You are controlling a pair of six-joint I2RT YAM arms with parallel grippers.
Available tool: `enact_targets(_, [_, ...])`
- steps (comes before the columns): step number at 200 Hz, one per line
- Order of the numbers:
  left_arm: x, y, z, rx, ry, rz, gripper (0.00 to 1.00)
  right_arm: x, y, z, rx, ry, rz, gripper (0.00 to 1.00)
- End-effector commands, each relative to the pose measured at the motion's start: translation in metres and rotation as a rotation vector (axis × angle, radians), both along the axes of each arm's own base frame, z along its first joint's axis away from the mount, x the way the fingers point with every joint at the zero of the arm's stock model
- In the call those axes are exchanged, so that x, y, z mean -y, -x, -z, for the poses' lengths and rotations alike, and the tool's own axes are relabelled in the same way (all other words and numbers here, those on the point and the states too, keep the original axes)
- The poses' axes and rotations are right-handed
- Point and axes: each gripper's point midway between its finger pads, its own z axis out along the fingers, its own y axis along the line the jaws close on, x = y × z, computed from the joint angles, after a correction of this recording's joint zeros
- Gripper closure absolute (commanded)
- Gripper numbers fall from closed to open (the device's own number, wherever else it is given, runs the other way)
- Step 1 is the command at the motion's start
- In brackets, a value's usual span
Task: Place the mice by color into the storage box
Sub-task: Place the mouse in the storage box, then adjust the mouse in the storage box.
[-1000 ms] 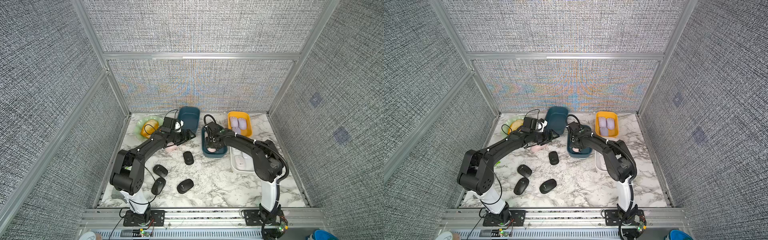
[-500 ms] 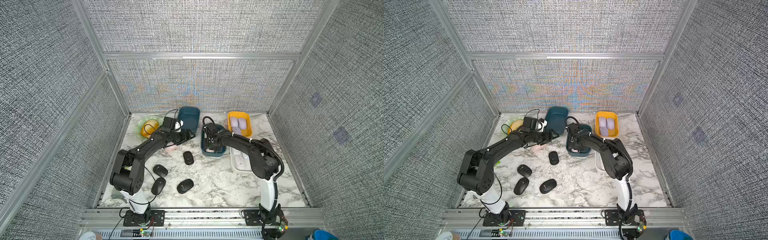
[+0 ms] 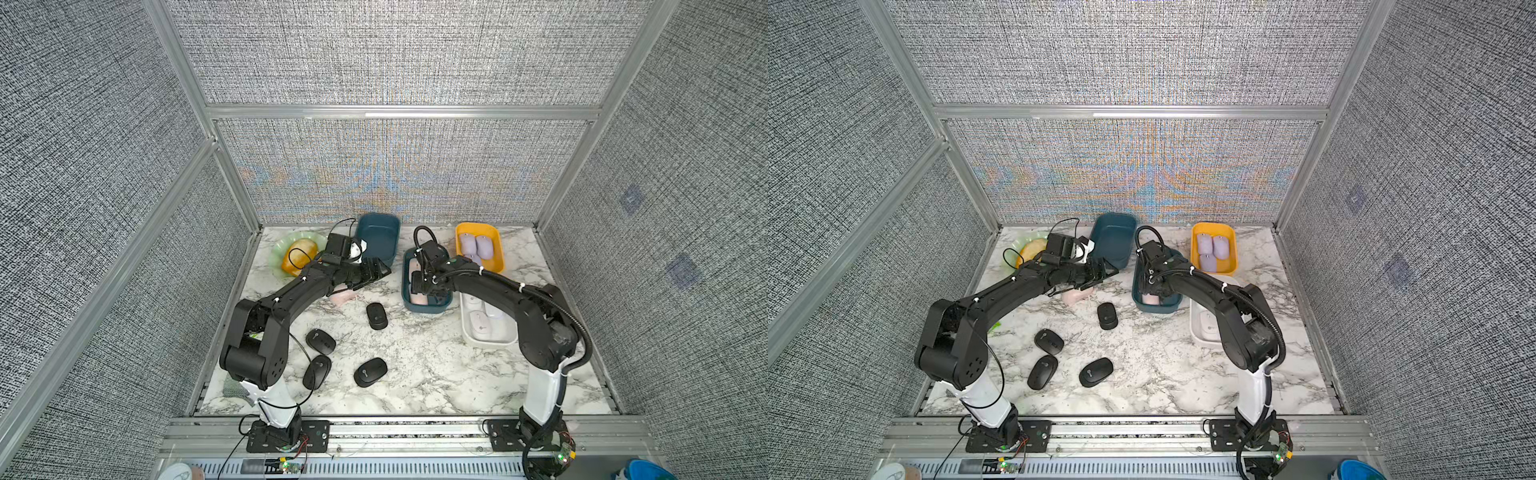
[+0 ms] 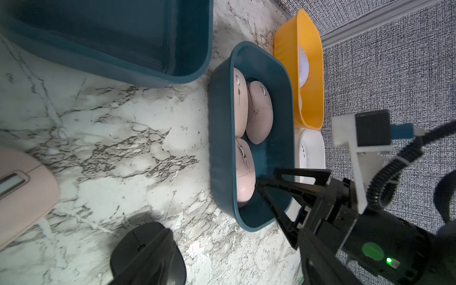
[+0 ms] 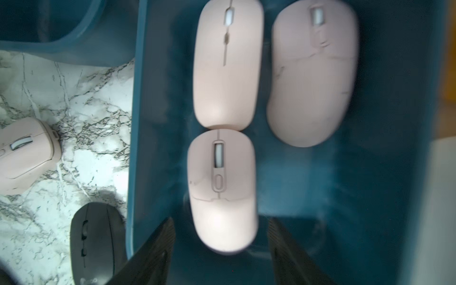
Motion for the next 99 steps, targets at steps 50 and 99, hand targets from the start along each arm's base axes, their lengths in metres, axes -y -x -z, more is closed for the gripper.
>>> enact_targets(50, [-0.004,-0.002,0.0,0.016,-0.036,-0.003,0.19,0.042,0.007,0.009,0.028,0.294,-0.041,0.73])
enact_targets(99, [-0.006,-0.003,-0.003,0.03,-0.047,-0.007,0.19,0.025,0.01,0.034,-0.006,0.331,-0.11,0.73])
